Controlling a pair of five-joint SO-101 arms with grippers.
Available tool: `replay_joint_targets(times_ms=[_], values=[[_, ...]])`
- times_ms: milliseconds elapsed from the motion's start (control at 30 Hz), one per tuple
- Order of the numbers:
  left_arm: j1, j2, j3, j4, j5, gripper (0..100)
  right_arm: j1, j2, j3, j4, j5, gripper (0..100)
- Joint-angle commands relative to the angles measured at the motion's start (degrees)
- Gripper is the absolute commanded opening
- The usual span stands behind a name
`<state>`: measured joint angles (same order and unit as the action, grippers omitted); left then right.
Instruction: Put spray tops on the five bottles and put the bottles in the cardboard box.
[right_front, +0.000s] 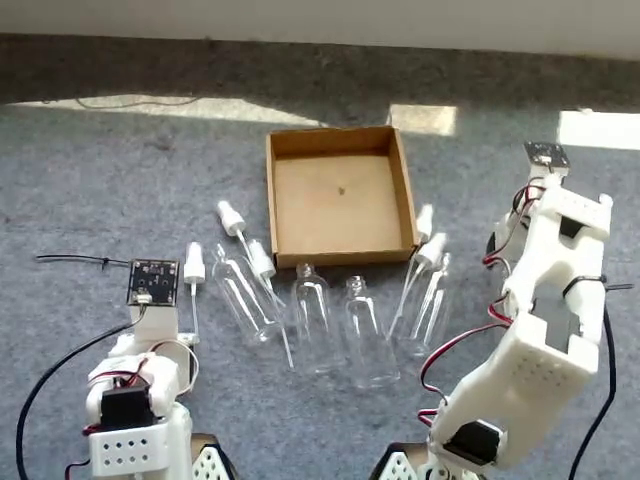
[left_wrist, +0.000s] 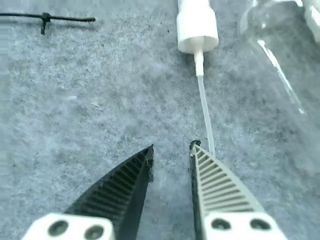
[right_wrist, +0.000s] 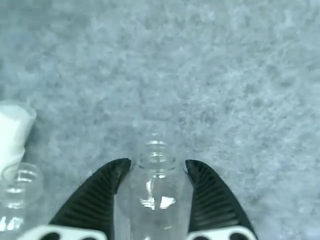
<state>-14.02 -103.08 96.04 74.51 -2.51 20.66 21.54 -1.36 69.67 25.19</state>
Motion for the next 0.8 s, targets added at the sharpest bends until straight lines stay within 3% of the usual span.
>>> replay_joint_targets(times_ms=[0, 133, 367, 767], values=[[-4.3, -0.7, 0.5, -9.1, -9.0, 13, 0.9, -4.0, -5.4, 5.7, 1.8, 0.5], [-9.1, -0.7, -4.5, -10.7, -17.4, 13, 1.7, -8.7, -7.3, 9.9, 1.8, 0.5], [-12.0, 4.5, -22.1, -8.0, -17.7, 13, 1.6, -17.7, -6.9, 12.0, 1.3, 0.5], [-4.7, 62.2, -63.3, 4.5, -18.2, 13, 1.4, -27.2, 13.3, -0.5, -1.4, 0.6]])
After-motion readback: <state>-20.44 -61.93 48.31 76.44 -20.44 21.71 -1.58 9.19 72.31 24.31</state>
